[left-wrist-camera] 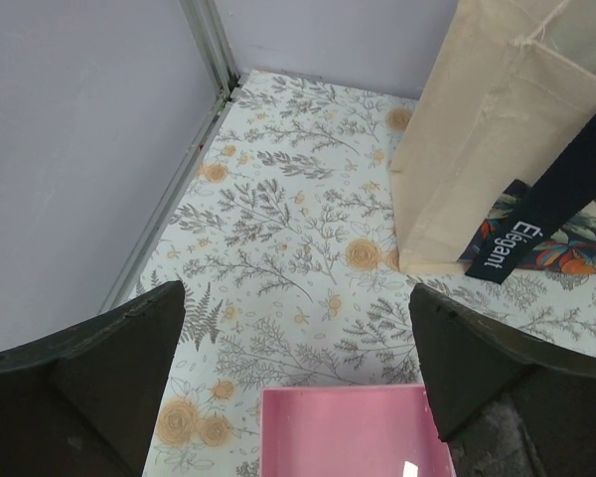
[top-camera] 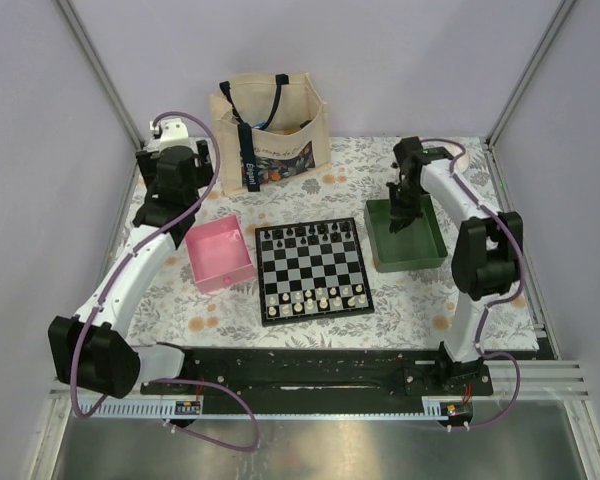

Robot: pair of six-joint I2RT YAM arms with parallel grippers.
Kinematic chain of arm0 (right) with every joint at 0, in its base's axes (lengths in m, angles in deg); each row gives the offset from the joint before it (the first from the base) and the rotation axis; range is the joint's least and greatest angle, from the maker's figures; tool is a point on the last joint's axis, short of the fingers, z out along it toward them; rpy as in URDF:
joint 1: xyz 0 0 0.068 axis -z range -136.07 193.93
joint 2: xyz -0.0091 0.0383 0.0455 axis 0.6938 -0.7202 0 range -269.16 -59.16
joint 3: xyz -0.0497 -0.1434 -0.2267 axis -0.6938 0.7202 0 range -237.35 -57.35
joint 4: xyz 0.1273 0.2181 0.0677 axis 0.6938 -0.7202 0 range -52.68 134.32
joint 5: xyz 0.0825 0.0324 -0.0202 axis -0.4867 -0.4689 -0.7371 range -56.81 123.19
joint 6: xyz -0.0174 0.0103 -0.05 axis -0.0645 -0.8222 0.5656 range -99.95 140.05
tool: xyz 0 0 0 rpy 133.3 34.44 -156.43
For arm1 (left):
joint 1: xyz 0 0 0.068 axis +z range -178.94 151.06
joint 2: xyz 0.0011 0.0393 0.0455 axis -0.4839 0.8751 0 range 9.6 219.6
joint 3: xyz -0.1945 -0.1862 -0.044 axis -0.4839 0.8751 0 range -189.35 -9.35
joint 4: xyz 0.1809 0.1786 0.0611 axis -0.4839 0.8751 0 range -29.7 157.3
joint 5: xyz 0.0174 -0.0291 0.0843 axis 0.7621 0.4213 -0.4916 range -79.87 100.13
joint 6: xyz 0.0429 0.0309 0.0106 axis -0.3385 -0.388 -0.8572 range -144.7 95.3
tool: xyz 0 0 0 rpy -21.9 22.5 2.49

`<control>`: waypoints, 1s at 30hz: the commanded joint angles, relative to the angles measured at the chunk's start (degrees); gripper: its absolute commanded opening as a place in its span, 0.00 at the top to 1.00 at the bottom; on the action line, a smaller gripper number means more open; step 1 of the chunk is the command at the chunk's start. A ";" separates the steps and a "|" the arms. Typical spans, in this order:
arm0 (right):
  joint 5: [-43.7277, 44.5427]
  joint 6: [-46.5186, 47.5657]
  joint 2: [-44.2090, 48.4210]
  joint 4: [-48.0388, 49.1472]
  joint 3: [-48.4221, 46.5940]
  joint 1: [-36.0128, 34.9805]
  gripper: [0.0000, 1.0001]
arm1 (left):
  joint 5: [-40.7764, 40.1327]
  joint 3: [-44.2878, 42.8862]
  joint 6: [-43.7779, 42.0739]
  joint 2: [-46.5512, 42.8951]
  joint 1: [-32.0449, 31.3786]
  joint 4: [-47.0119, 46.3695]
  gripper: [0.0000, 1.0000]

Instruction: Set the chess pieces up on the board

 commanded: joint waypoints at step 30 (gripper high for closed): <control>-2.36 0.01 -19.39 -9.78 -47.58 -31.12 1.00 | 4.06 10.97 8.78 -16.69 2.93 9.25 0.01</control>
